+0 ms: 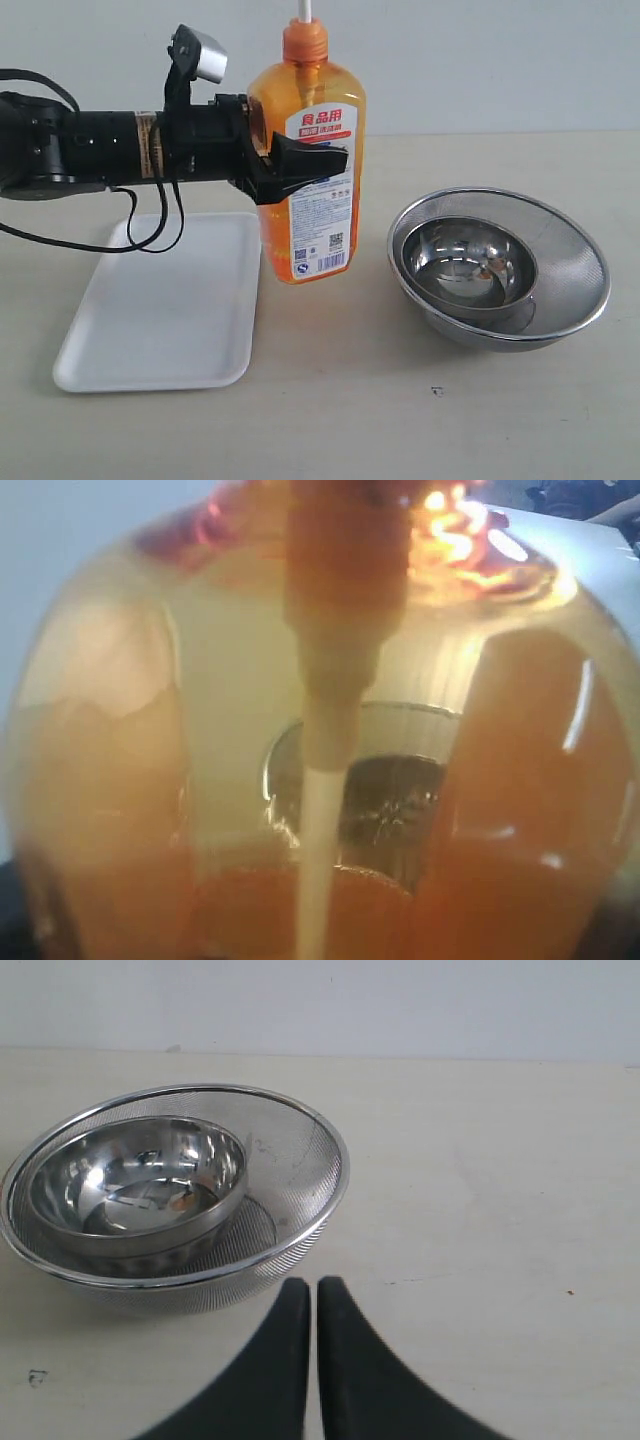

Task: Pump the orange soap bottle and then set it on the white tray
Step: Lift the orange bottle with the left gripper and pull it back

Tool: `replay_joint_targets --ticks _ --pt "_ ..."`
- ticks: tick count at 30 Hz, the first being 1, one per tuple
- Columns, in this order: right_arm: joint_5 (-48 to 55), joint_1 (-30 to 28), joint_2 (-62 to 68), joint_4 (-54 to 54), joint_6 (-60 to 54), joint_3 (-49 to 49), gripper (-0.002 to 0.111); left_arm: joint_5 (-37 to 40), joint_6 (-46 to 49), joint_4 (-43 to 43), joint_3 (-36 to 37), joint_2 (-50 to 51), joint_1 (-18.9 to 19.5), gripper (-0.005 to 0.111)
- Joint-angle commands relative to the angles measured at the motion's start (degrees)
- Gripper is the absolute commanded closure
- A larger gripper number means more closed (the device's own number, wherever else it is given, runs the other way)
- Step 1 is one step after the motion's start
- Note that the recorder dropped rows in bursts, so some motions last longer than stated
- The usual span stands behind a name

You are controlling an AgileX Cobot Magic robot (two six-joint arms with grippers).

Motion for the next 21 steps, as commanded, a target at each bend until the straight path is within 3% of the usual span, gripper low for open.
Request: replay_joint_targets --ticks 1,12,18,21 --pt "-0.7 -0.2 -0.4 0.0 -0.4 0.0 0.108 -1.0 0.2 -6.4 1.1 -1.6 -0.5 0.102" --pt "-0.7 -0.2 -0.4 0.0 -0.4 0.0 0.108 -0.5 8.1 -17.5 9.3 -5.5 -0.6 0.102" --pt "-0.7 -0.2 -0.4 0.0 -0.4 0.0 0.108 4.5 9.2 -23.4 11.8 -8.0 -0.6 0.102" --pt "-0.7 -0.2 -0.4 0.0 -0.4 0.0 0.108 5.1 14.4 -29.8 13.2 -8.2 -3.3 0.102"
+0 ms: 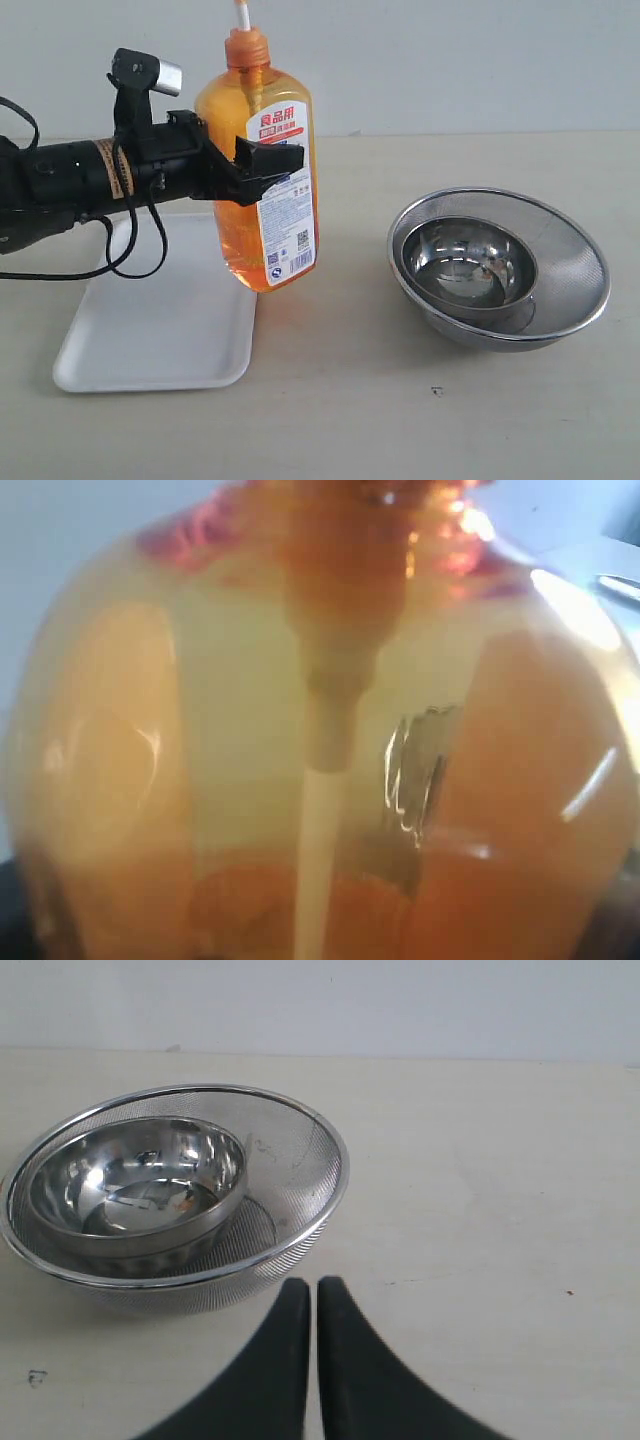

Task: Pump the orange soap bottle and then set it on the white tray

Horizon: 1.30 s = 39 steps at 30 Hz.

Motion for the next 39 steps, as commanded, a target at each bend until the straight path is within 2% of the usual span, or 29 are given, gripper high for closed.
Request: replay_joint_targets --ticks 1,3,5,8,13,20,25,33,39 --pt "-0.7 -0.2 -0.3 0.0 -0.4 0.0 0.108 -2.3 5.5 -9.3 0.8 -1.7 -3.7 0.102" --pt "-0.7 -0.2 -0.3 0.0 -0.4 0.0 0.108 -0.5 10.7 -15.6 1.2 -1.7 -6.4 0.102" --pt "-0.7 -0.2 -0.3 0.0 -0.4 0.0 0.108 0.6 18.6 -26.2 1.9 -1.7 -10.2 0.102" --pt "-0.7 -0.2 -0.3 0.0 -0.4 0.0 0.108 1.9 25.5 -35.0 2.1 -1.7 -13.0 0.102" --pt "-0.7 -0.2 -0.3 0.0 -0.4 0.0 0.108 3.1 32.9 -45.1 2.1 -1.7 -16.8 0.102" --pt "-0.7 -0.2 -0.3 0.0 -0.4 0.0 0.108 3.0 41.1 -60.5 2.1 -1.7 -19.8 0.102" --pt "-0.7 -0.2 -0.3 0.0 -0.4 0.0 0.108 3.1 41.9 -61.2 2.1 -1.7 -20.1 0.102" --pt "-0.7 -0.2 -0.3 0.0 -0.4 0.0 0.108 1.0 36.0 -49.2 2.1 -1.7 -20.1 0.102" --pt "-0.7 -0.2 -0.3 0.0 -0.5 0.0 0.108 -0.6 36.0 -47.9 2.1 -1.7 -20.1 0.102"
